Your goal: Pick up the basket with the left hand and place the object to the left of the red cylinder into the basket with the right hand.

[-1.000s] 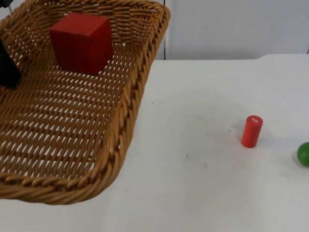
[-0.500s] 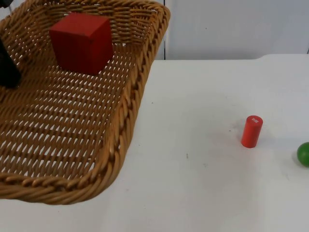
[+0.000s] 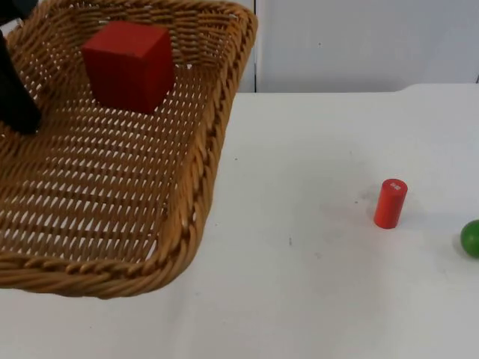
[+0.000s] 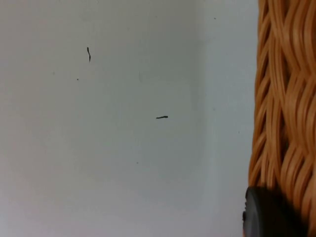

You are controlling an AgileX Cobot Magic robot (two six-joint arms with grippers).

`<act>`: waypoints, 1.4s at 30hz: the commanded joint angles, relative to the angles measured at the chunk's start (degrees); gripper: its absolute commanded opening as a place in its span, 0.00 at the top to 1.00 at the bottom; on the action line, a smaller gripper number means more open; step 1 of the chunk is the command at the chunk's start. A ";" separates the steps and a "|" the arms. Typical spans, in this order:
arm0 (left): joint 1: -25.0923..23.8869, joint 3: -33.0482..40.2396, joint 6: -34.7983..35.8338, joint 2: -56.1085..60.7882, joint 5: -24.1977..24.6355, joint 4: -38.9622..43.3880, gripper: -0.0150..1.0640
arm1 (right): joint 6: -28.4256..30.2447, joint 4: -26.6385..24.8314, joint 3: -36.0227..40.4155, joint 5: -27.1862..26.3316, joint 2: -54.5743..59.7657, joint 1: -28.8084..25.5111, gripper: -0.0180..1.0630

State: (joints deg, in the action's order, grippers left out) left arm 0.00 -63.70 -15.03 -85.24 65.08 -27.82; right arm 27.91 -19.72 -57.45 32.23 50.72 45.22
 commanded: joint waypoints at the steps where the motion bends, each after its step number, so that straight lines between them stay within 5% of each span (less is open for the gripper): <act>1: 0.00 0.08 -1.21 -1.10 -1.78 -2.60 0.99 | -0.25 -0.35 0.12 -1.28 -0.37 0.07 0.01; 14: 0.00 0.08 -6.64 -9.91 -6.42 -7.00 0.99 | -0.25 -0.50 0.12 -0.27 -0.37 0.07 0.01; 28: -0.04 -0.27 -12.62 -20.62 -17.44 -10.90 0.99 | -0.25 -0.06 0.12 -0.50 -0.27 0.07 0.01; 42: -0.04 -9.16 -13.84 -31.52 -16.80 -11.04 0.99 | -0.25 0.17 0.12 0.53 -0.27 0.07 0.01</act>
State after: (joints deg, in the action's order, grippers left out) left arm 0.00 -71.73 -28.57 -116.42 47.80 -36.22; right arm 27.91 -19.70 -57.45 32.81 50.72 45.22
